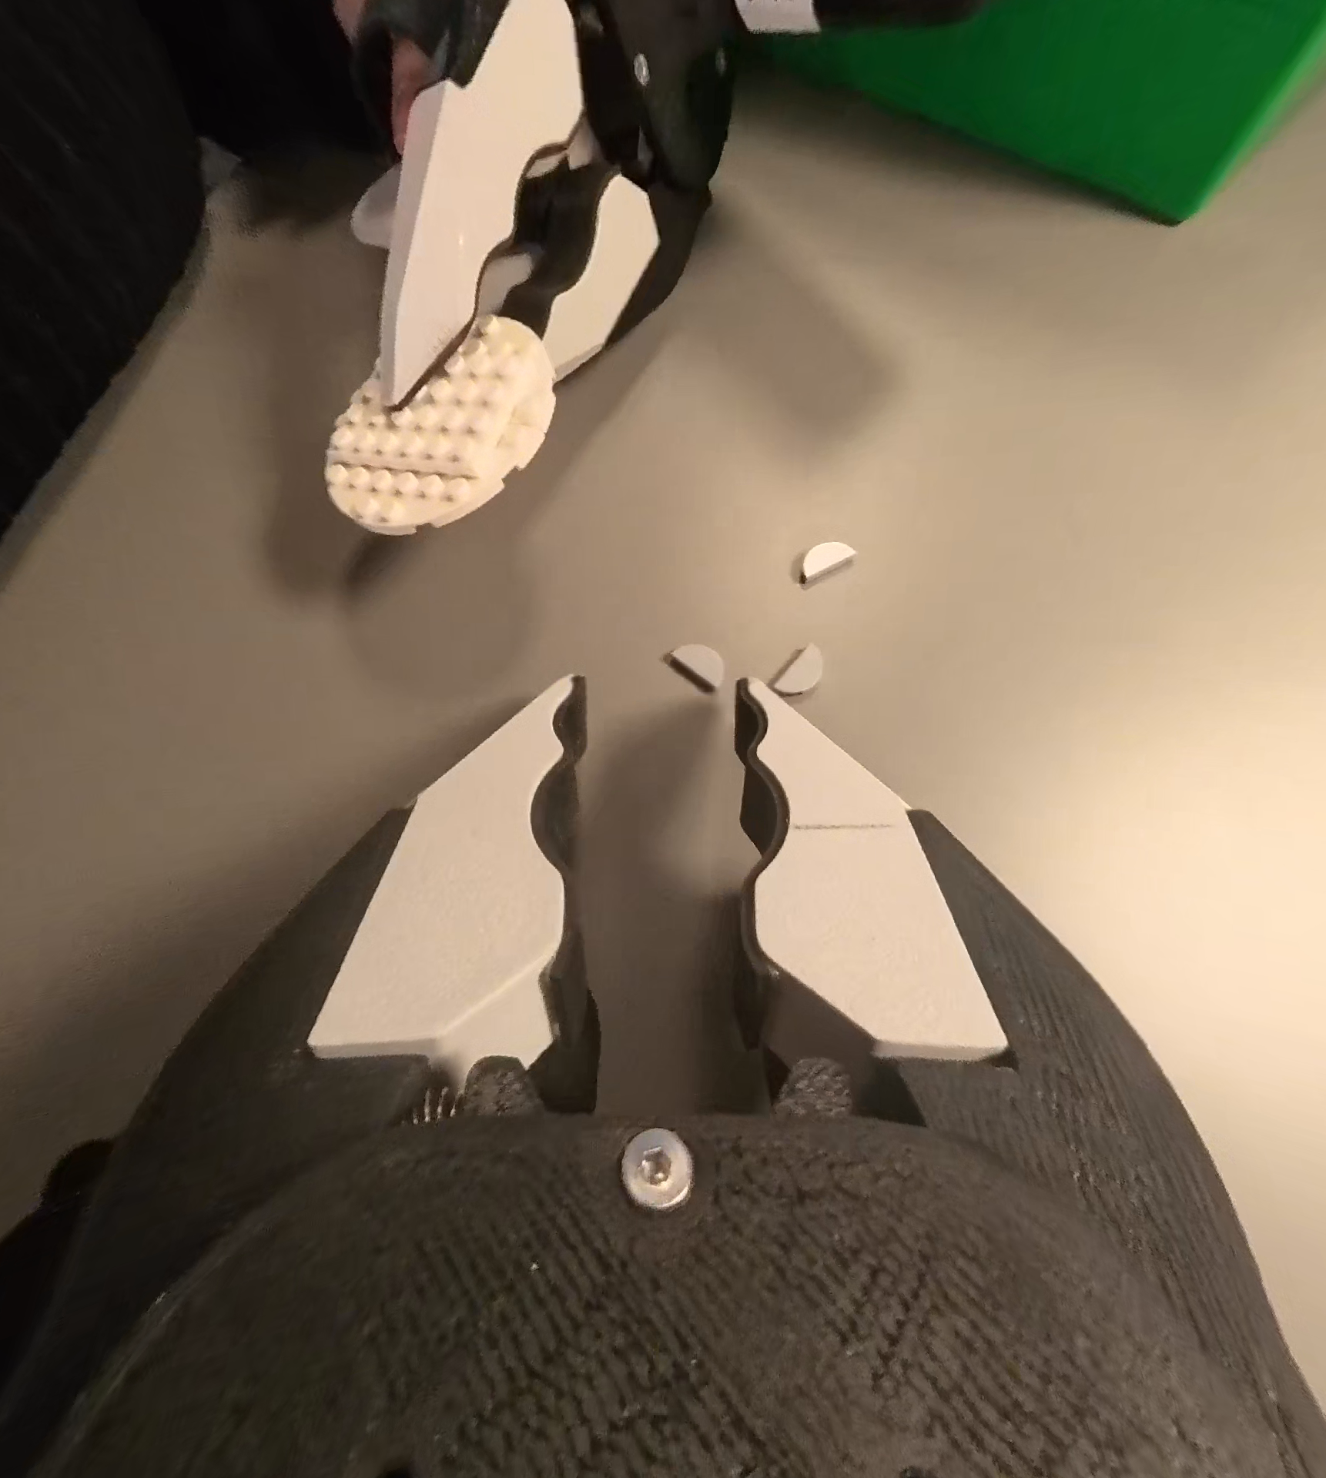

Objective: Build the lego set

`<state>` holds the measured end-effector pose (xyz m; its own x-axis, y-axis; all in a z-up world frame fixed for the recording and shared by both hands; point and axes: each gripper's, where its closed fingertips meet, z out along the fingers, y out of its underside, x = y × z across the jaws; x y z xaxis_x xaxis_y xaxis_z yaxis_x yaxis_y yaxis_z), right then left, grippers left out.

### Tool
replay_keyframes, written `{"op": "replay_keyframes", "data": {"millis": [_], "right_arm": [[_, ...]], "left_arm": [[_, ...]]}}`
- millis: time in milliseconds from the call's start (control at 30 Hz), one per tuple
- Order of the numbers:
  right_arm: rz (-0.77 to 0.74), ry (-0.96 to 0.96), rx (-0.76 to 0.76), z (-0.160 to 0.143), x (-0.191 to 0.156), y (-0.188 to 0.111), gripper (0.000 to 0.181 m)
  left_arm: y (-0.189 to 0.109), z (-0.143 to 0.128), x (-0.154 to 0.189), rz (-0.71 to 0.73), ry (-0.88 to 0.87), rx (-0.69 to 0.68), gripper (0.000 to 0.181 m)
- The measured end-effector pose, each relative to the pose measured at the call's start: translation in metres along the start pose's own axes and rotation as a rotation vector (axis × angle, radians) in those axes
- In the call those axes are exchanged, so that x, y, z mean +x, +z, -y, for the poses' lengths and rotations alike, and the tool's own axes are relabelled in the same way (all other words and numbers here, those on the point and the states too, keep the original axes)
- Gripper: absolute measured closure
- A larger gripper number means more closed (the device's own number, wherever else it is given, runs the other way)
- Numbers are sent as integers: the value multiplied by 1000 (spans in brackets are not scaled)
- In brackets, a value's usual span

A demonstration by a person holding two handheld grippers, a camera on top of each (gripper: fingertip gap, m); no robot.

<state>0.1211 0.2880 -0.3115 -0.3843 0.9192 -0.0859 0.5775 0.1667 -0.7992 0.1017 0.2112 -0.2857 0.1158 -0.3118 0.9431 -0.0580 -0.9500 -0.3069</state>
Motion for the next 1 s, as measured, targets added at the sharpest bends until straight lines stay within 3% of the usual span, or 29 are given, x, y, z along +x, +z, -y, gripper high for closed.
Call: {"op": "replay_keyframes", "data": {"millis": [167, 300, 633, 833, 1000], "right_arm": [[58, -31, -33, -2, 2, 5, 145], [73, -42, -48, -3, 1, 7, 146], [105, -56, -57, -6, -16, 7, 151], [-43, 3, -26, 5, 4, 14, 161], [-59, 24, -37, 3, 2, 16, 165]], "left_arm": [[5, -1, -2, 23, -17, 29, 175], [5, 4, 8, -52, -61, 102, 174], [9, -5, 5, 11, -154, 276, 174], [11, -5, 3, 37, -147, 312, 175], [9, -3, 5, 21, -152, 327, 174]]}}
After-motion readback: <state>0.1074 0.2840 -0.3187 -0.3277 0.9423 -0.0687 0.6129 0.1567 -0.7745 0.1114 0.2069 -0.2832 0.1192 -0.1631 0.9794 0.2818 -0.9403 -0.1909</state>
